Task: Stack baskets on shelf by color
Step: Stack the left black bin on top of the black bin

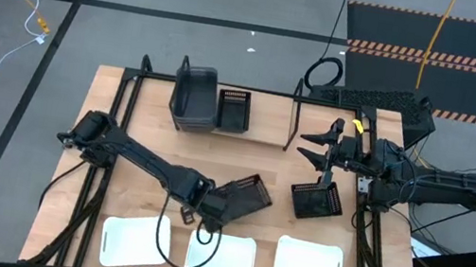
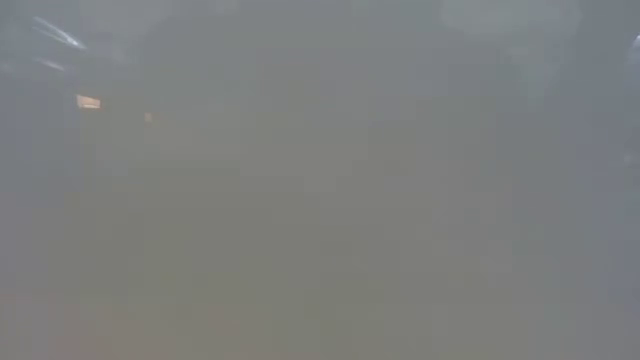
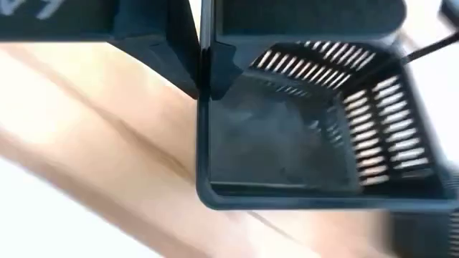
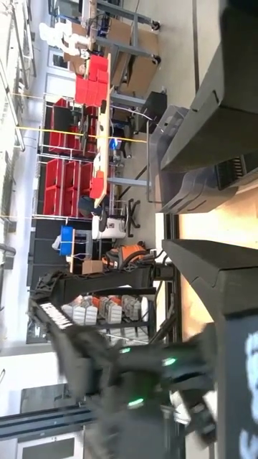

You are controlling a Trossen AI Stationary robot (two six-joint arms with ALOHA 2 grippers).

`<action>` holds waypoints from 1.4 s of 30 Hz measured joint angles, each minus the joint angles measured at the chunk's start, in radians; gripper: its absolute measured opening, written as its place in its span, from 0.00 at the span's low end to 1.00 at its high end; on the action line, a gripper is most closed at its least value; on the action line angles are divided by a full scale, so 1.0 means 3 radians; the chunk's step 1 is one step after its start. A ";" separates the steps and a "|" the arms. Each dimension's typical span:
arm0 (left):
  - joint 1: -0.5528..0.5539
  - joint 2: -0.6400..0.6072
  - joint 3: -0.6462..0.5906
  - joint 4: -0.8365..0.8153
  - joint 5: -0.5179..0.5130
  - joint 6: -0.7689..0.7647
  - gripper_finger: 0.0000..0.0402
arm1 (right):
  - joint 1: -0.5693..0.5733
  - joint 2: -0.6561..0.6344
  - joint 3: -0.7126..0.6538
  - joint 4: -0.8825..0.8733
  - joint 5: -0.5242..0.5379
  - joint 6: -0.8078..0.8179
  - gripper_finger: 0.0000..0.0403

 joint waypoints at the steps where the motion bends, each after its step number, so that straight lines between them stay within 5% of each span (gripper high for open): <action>1: -0.0001 -0.0047 0.0093 -0.0006 0.0001 -0.0170 0.03 | -0.0001 0.0000 0.0000 0.0000 0.0000 0.0000 0.39; 9: 0.0336 -0.0489 0.0669 -0.0048 -0.0584 -0.1404 0.05 | 0.0000 -0.0001 0.0000 0.0030 0.0000 0.0036 0.39; 16: 0.1130 -0.0594 0.0685 -0.0072 -0.0545 -0.2169 0.03 | -0.0001 -0.0001 0.0001 0.0055 0.0000 0.0059 0.39; 27: 0.1982 -0.0158 0.0684 -0.0167 -0.0158 -0.2319 0.05 | -0.0001 -0.0001 0.0001 0.0028 0.0000 -0.0045 0.39; 36: 0.1994 -0.0074 0.0683 -0.0413 -0.0090 -0.2203 0.02 | -0.0004 -0.0001 0.0001 0.0041 0.0013 -0.0111 0.39; 42: 0.1949 0.0013 0.0682 -0.0623 -0.0093 -0.2138 0.09 | -0.0004 -0.0001 0.0001 0.0051 0.0011 -0.0081 0.39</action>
